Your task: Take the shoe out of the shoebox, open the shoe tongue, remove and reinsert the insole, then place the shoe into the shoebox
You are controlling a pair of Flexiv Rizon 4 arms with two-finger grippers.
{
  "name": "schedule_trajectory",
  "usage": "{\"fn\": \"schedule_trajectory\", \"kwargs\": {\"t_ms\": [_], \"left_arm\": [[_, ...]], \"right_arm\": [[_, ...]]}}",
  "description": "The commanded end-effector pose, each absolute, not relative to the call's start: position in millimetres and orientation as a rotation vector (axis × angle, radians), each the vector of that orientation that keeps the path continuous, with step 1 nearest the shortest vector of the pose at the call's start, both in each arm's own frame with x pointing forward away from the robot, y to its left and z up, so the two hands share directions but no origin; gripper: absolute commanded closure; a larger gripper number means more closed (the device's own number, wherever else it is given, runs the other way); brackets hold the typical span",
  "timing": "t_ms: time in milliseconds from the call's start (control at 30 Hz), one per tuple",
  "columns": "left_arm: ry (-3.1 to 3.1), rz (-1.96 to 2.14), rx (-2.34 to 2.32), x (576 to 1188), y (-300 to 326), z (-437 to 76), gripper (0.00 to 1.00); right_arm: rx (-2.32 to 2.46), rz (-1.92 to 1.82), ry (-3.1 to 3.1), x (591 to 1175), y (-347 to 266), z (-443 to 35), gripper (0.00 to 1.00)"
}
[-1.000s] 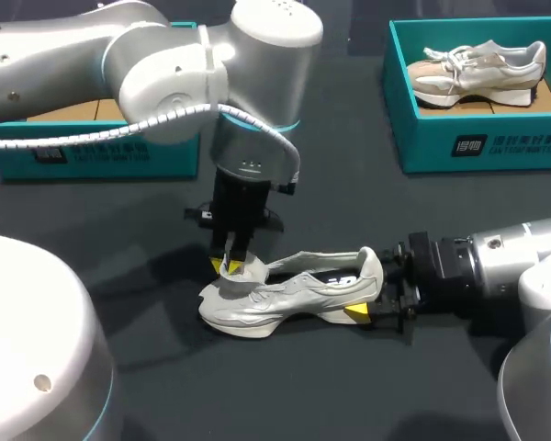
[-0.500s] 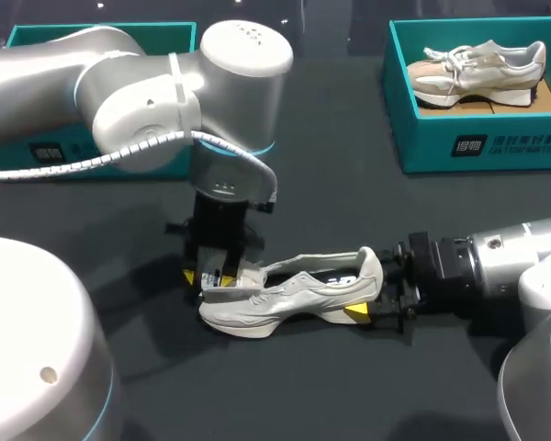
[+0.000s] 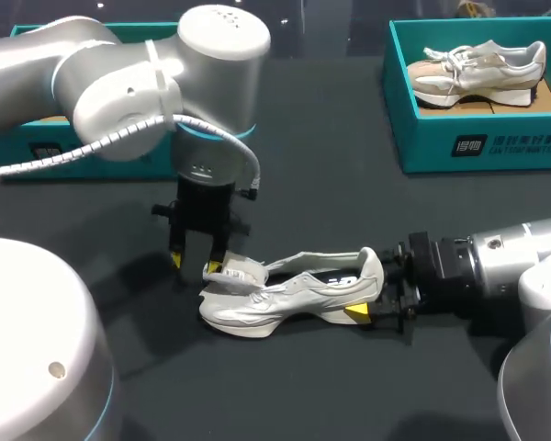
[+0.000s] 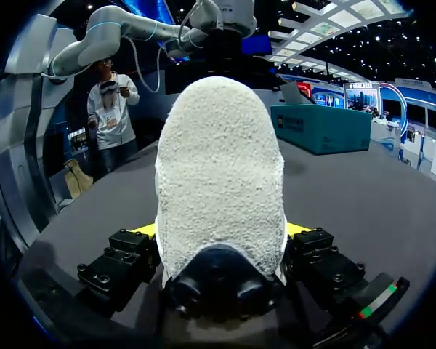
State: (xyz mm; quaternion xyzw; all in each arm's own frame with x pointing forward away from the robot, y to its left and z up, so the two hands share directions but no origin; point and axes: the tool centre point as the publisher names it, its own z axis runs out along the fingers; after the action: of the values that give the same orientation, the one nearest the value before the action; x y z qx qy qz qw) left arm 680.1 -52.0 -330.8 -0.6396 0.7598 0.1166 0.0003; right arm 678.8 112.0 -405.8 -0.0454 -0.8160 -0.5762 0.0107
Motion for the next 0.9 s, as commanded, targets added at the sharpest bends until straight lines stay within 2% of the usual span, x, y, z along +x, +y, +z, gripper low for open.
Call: {"fn": "schedule_trajectory", "kwargs": {"t_ms": [33,367,567,667,700,733,900], "left_arm": [[2.488,0.215,-1.966,680.9,-43.2,-286.8,0.52],[2.71,-0.066,-1.688,679.1,-86.4,-222.9,0.51],[2.965,-0.14,-1.357,673.8,-118.6,-196.2,0.53],[3.086,-0.144,-1.141,670.4,-135.6,-187.0,0.64],[3.117,-0.151,-1.042,667.9,-141.6,-185.1,0.76],[3.145,-0.17,-0.941,665.2,-147.1,-183.5,1.0],[3.214,-0.194,-0.437,655.1,-174.3,-174.5,1.0]], "right_arm": [[-0.142,-1.793,-2.549,678.5,111.9,-405.0,1.0],[-0.142,-1.793,-2.549,678.5,111.9,-405.0,1.0],[-0.142,-1.793,-2.549,678.5,111.9,-405.0,1.0],[-0.142,-1.793,-2.549,678.5,111.9,-405.0,1.0],[-0.142,-1.793,-2.549,678.5,111.9,-405.0,1.0],[-0.142,-1.793,-2.549,678.5,111.9,-405.0,1.0],[-0.142,-1.793,-2.549,678.5,111.9,-405.0,1.0]]}}
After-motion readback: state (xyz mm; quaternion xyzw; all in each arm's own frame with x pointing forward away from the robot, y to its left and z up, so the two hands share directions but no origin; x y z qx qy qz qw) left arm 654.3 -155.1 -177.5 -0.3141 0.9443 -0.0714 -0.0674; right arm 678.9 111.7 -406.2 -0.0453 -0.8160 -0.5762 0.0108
